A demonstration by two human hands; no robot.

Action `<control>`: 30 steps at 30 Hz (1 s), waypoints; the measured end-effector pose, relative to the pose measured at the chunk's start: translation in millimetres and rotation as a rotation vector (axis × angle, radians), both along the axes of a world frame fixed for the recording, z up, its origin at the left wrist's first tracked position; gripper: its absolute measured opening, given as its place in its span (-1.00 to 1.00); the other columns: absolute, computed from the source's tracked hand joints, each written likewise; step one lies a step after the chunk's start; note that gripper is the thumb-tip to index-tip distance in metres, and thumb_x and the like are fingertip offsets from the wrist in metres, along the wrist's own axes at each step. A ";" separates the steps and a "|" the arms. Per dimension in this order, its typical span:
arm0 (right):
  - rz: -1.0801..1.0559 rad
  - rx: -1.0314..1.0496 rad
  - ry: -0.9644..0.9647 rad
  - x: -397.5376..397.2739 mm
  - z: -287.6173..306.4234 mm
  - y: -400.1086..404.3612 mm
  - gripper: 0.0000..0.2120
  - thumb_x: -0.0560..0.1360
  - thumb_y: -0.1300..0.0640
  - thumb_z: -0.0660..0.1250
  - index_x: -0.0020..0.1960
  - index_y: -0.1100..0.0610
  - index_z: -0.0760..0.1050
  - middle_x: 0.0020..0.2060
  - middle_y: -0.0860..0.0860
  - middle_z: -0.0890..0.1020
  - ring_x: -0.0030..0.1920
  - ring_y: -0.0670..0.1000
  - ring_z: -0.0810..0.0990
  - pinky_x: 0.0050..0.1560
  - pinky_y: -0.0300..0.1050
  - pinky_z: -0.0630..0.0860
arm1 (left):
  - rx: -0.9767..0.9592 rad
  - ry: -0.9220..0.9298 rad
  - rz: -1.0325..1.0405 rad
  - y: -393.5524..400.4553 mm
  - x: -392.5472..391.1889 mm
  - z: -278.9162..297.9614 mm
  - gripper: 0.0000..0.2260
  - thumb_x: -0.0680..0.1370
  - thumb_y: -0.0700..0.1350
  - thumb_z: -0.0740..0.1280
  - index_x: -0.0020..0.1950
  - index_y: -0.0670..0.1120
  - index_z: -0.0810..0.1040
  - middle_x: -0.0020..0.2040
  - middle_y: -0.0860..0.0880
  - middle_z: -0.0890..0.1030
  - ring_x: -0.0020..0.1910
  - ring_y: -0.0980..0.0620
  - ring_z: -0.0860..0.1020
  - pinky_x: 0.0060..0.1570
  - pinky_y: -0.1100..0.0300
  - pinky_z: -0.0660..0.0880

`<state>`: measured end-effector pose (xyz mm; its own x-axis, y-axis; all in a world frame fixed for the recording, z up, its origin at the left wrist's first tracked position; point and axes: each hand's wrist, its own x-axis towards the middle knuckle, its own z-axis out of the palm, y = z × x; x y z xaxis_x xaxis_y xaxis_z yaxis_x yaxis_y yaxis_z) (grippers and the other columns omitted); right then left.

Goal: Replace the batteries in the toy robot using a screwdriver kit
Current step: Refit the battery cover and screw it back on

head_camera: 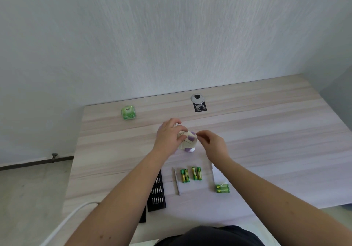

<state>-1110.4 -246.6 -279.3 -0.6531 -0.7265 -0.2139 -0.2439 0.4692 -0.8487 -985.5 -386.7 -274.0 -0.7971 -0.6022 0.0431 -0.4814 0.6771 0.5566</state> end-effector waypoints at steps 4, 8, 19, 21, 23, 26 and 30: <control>-0.092 -0.068 -0.064 -0.1 2.5 -1.0 -0.83 0.61 0.11 0.21 0.02 -0.02 0.58 -0.15 -0.13 0.65 -0.10 -0.09 0.59 -0.14 -0.30 0.44 | -0.002 -0.014 -0.005 0.3 1.2 -0.4 -0.85 0.51 -0.04 0.40 0.06 0.04 0.63 0.22 0.06 0.44 0.21 0.01 0.34 0.27 0.00 0.31; -0.067 -0.064 -0.102 0.9 4.9 -5.3 -0.85 0.60 0.05 0.22 0.01 -0.08 0.56 -0.13 -0.14 0.65 -0.08 -0.13 0.60 -0.13 -0.27 0.45 | 0.020 -0.005 -0.009 -0.1 2.5 -0.6 -0.86 0.50 -0.04 0.40 0.05 0.02 0.63 0.21 0.06 0.45 0.20 0.01 0.35 0.24 -0.02 0.35; 0.015 -0.030 -0.133 9.9 5.1 -14.4 -0.95 0.50 0.07 0.40 -0.07 0.04 0.60 -0.07 -0.07 0.65 -0.11 -0.14 0.61 -0.20 -0.33 0.42 | -0.009 -0.029 -0.023 0.2 3.2 0.9 -0.84 0.51 -0.04 0.39 0.07 -0.02 0.63 0.22 0.05 0.45 0.22 0.00 0.35 0.26 -0.02 0.34; 0.031 -0.033 -0.087 11.6 5.6 -14.2 -0.95 0.51 0.08 0.38 -0.07 0.05 0.59 -0.07 -0.06 0.64 -0.13 -0.11 0.62 -0.23 -0.31 0.41 | -0.025 -0.019 -0.026 0.2 3.7 0.3 -0.82 0.50 -0.04 0.40 0.08 -0.03 0.63 0.22 0.04 0.45 0.21 -0.01 0.36 0.26 -0.02 0.34; 0.052 -0.038 -0.018 12.6 3.6 -14.3 -0.95 0.51 0.09 0.36 -0.08 0.07 0.57 -0.08 -0.03 0.62 -0.10 -0.05 0.61 -0.18 -0.25 0.45 | -0.035 -0.024 -0.042 -1.1 4.2 1.2 -0.78 0.48 -0.03 0.43 0.10 -0.03 0.62 0.23 0.03 0.45 0.21 -0.03 0.36 0.26 -0.02 0.34; 0.056 -0.024 0.042 14.0 0.0 -15.7 -0.96 0.51 0.09 0.35 -0.11 0.05 0.54 -0.09 -0.02 0.60 -0.07 -0.03 0.59 -0.11 -0.13 0.52 | -0.002 -0.101 -0.091 -4.7 4.4 6.7 -0.62 0.38 -0.03 0.51 0.17 -0.01 0.59 0.27 0.03 0.40 0.24 -0.02 0.33 0.29 0.09 0.29; 0.032 -0.024 0.050 15.3 -2.9 -18.4 -0.95 0.50 0.09 0.36 -0.11 0.06 0.52 -0.09 0.00 0.59 -0.08 -0.01 0.58 -0.07 -0.04 0.56 | 0.023 -0.097 -0.038 -3.3 6.5 9.6 -0.43 0.30 -0.07 0.57 0.28 0.02 0.52 0.30 0.06 0.39 0.25 0.02 0.39 0.20 0.21 0.32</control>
<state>-1095.1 -265.0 -282.3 -0.6391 -0.7515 -0.1637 -0.3004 0.4399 -0.8463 -979.0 -390.0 -264.4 -0.8191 -0.5715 -0.0493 -0.5083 0.6833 0.5242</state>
